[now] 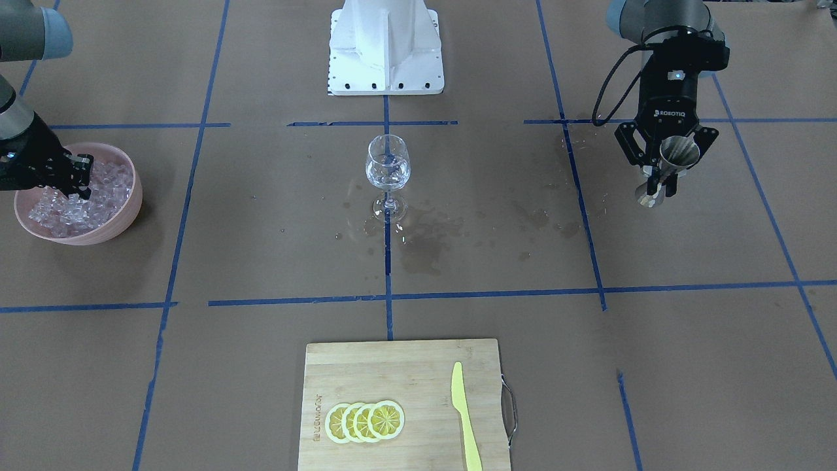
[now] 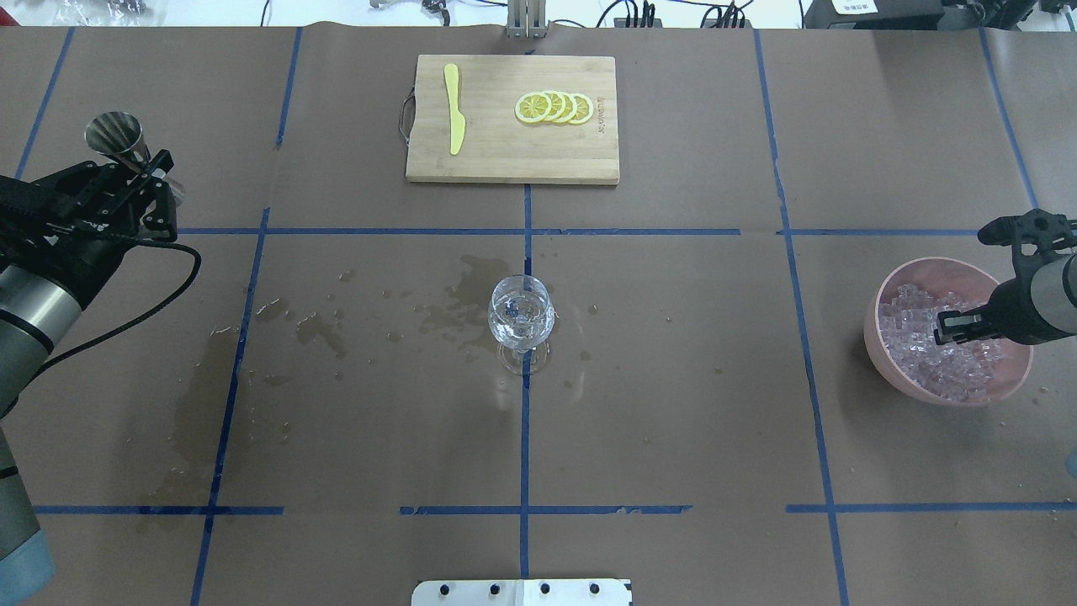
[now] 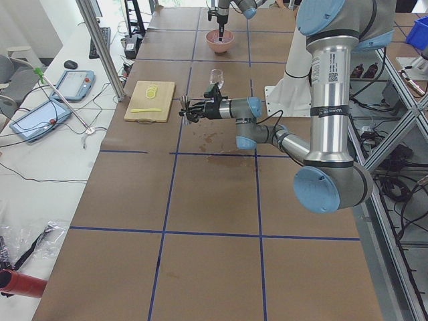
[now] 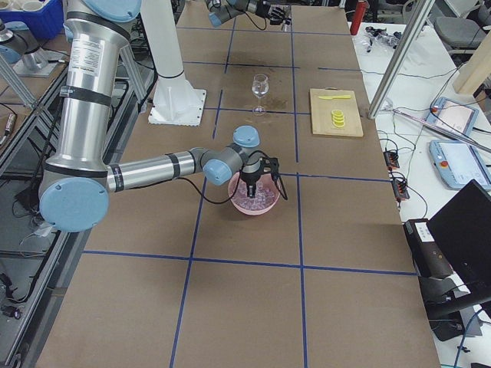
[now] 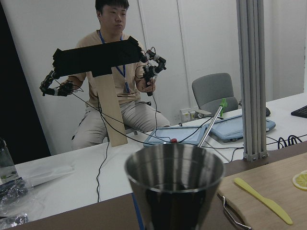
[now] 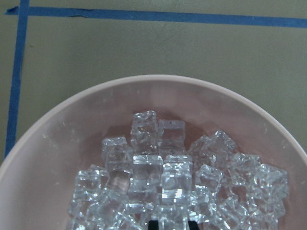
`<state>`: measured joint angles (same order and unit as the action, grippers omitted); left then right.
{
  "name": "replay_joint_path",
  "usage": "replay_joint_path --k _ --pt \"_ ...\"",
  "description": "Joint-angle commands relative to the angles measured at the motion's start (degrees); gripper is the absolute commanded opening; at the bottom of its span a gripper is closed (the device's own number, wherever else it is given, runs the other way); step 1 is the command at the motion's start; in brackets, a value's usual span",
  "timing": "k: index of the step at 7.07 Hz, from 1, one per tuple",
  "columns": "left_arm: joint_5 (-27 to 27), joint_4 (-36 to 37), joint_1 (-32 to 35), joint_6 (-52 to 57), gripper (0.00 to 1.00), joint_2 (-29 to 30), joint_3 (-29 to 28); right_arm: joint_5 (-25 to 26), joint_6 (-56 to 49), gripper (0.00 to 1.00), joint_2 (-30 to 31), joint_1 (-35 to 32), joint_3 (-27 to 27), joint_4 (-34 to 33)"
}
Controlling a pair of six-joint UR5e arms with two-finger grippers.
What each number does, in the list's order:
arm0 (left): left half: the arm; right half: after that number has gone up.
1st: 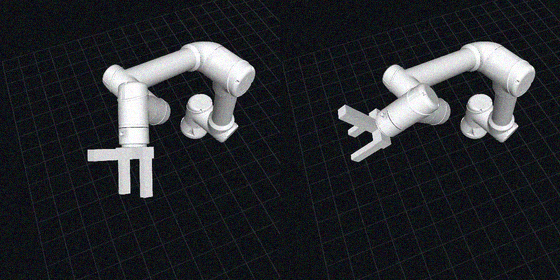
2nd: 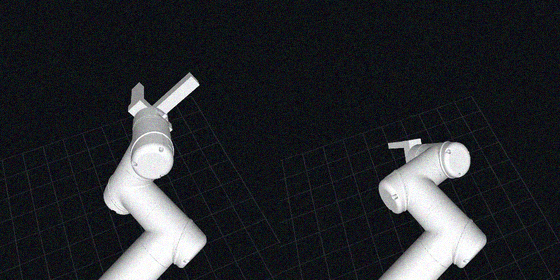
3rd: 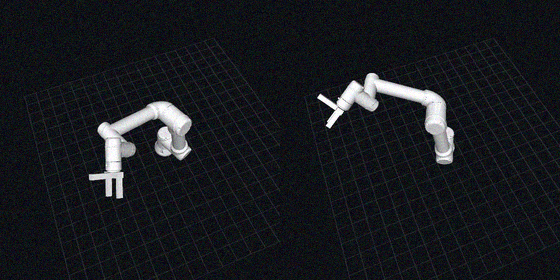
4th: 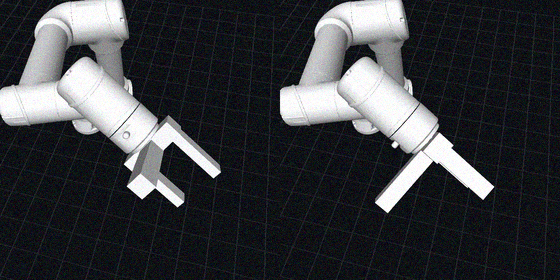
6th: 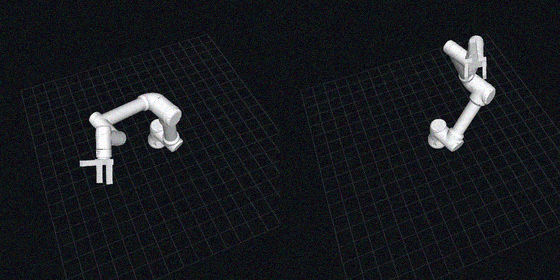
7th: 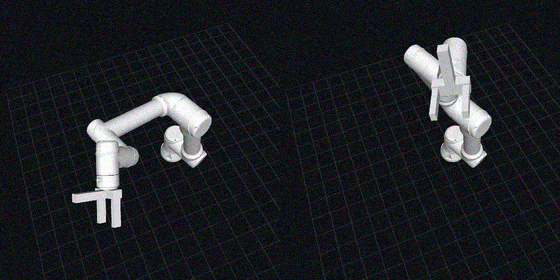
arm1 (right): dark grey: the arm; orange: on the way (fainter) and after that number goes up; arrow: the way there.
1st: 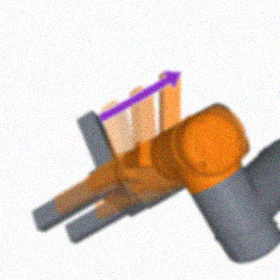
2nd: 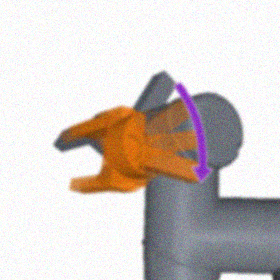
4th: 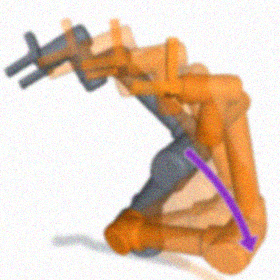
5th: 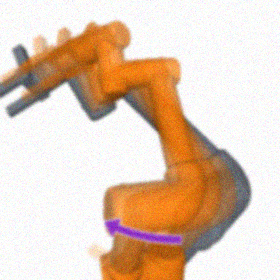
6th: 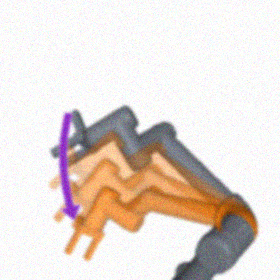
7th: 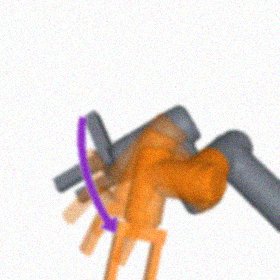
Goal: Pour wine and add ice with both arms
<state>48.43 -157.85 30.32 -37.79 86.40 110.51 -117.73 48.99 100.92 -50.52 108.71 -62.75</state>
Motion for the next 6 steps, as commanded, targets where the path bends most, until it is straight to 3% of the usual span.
replay_joint_path --k 1,6 --pt "0.00 0.00 0.00 0.00 0.00 0.00 -0.03 -0.57 -0.12 0.00 0.42 -0.36 2.37 -0.09" --pt "-0.52 0.09 0.00 -0.35 0.00 -0.88 -2.30 -5.67 0.05 0.00 0.51 -6.25 7.83 -0.09"
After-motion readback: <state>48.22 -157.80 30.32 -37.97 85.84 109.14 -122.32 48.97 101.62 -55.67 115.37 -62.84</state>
